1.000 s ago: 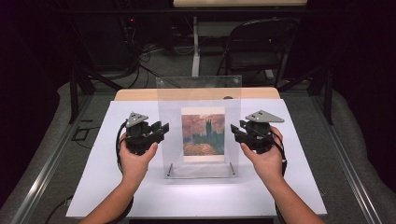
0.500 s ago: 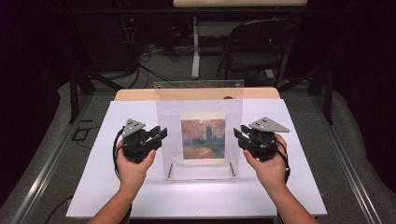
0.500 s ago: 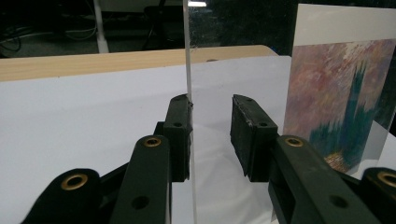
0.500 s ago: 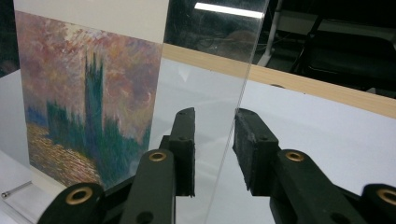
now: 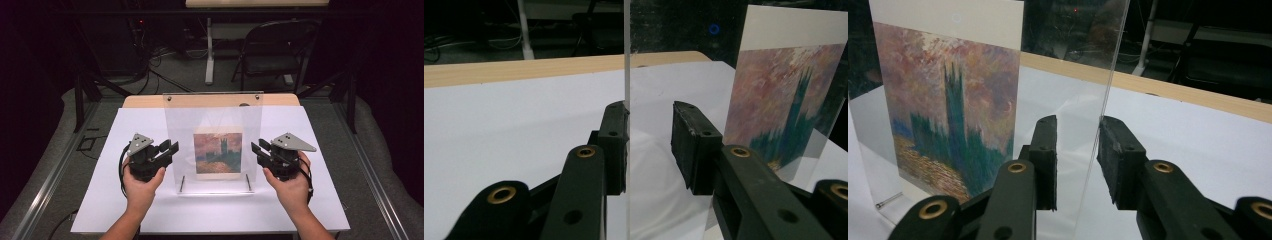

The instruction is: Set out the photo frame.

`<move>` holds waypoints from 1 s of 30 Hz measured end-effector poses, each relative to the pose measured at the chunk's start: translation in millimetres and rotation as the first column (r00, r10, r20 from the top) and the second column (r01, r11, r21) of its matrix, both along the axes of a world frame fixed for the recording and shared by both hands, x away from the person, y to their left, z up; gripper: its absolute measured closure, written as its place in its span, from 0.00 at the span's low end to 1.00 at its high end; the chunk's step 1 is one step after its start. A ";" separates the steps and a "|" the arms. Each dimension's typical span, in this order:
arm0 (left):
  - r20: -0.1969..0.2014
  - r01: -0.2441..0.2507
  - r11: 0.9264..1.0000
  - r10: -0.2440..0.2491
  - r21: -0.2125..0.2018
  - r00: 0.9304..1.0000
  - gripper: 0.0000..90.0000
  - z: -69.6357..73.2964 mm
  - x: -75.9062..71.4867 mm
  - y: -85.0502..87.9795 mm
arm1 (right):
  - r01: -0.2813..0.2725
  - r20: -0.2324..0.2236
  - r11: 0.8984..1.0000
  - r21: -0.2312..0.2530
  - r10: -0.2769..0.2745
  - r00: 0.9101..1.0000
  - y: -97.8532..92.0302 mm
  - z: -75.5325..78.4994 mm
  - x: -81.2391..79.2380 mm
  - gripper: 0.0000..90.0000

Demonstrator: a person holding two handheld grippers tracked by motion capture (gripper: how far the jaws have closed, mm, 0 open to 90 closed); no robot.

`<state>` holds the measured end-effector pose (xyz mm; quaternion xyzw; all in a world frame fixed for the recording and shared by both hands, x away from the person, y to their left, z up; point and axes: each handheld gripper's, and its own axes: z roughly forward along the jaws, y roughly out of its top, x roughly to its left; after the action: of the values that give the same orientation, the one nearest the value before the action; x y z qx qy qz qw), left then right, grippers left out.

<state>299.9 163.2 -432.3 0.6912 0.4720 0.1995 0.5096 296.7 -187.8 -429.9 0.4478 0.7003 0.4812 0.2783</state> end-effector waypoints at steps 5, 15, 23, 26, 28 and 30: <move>0.008 0.012 1.000 -0.012 0.016 1.000 0.74 -0.3 -6.0 0.6 | -0.014 0.000 1.000 0.008 0.014 1.000 -0.6 -0.1 -5.9 0.76; 0.006 0.053 0.999 -0.052 -0.012 0.999 0.67 -2.9 -12.7 1.9 | -0.049 0.006 0.999 0.021 0.049 0.999 -3.5 -1.8 -14.8 0.72; 0.016 0.064 0.998 -0.064 -0.009 0.998 0.61 -4.3 -18.1 1.8 | -0.072 0.012 0.997 0.016 0.072 0.997 -4.7 -2.9 -19.3 0.67; 0.016 0.060 0.998 -0.060 -0.003 0.998 0.59 -5.6 -19.3 1.9 | -0.079 0.006 0.997 0.012 0.079 0.997 -4.4 -4.5 -20.0 0.65; 0.020 0.062 0.998 -0.062 0.002 0.998 0.57 -6.4 -21.5 2.4 | -0.087 0.012 0.996 0.013 0.087 0.996 -4.5 -5.9 -21.6 0.59; 0.030 0.059 0.998 -0.059 0.004 0.998 0.55 -7.4 -24.9 4.1 | -0.087 0.014 0.996 0.011 0.086 0.996 -5.2 -7.0 -24.5 0.56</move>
<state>274.9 167.3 -439.7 0.7027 0.4431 0.1957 0.5212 272.2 -193.0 -436.9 0.4153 0.7144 0.4997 0.2596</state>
